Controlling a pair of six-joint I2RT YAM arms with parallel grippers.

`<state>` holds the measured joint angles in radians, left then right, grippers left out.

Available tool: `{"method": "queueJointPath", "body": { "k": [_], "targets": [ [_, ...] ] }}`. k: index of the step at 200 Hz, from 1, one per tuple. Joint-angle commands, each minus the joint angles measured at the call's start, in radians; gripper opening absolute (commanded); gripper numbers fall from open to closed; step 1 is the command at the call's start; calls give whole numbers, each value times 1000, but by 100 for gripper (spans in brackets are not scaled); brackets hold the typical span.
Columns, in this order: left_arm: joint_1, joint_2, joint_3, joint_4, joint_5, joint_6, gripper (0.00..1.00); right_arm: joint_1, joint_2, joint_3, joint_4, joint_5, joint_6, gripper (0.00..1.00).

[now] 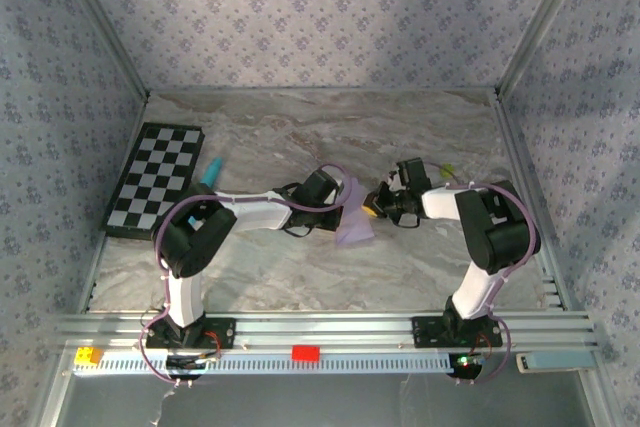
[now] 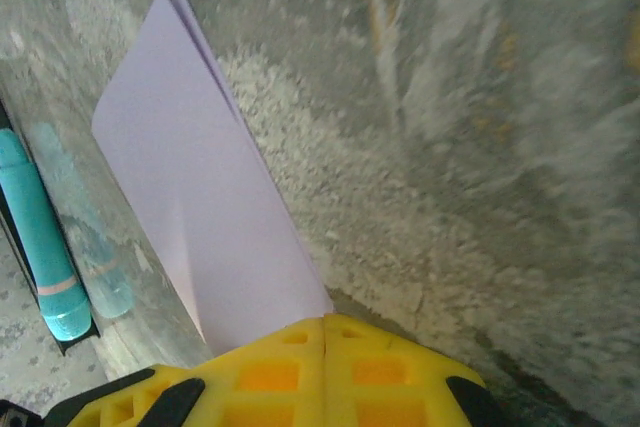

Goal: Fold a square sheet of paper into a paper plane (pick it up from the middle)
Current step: Fold the triangle a second time at the center of the table.

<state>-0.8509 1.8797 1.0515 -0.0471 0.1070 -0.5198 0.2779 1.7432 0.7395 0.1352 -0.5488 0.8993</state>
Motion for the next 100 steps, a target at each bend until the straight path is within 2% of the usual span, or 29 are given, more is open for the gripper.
{"method": "queueJointPath", "body": {
  "k": [1, 21, 52, 100],
  "targets": [
    [1, 24, -10, -56, -18, 17, 0, -35, -7, 14, -76, 108, 24, 5],
    [1, 24, -9, -56, -17, 16, 0, -36, -39, 5, -29, 83, 20, 6],
    [0, 21, -7, -56, -13, 17, 0, -15, -131, 22, -47, 44, -42, 8],
    [0, 16, -2, -59, -13, 18, 0, 72, -95, 17, -32, -72, -58, 9]
  ]
}}
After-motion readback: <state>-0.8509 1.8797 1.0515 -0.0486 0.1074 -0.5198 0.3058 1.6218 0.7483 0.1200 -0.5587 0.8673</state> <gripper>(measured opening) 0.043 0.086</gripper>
